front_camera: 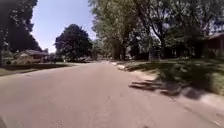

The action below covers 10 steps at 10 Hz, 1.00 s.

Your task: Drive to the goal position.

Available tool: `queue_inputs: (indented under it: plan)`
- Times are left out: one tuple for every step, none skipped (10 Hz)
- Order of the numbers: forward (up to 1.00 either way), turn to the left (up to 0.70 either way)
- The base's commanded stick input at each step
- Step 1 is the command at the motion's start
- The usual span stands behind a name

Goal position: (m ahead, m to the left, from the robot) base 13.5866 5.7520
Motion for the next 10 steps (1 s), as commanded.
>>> queue_inputs:
  plan:
    - [0.5, 0.0]
    - [0.5, 0.0]
    - [0.5, 0.0]
    - [0.5, 0.0]
    - [0.5, 0.0]
    - [0.5, 0.0]
    - [0.5, 0.0]
    - [0.5, 0.0]
    - [0.5, 0.0]
    - [0.5, 0.0]
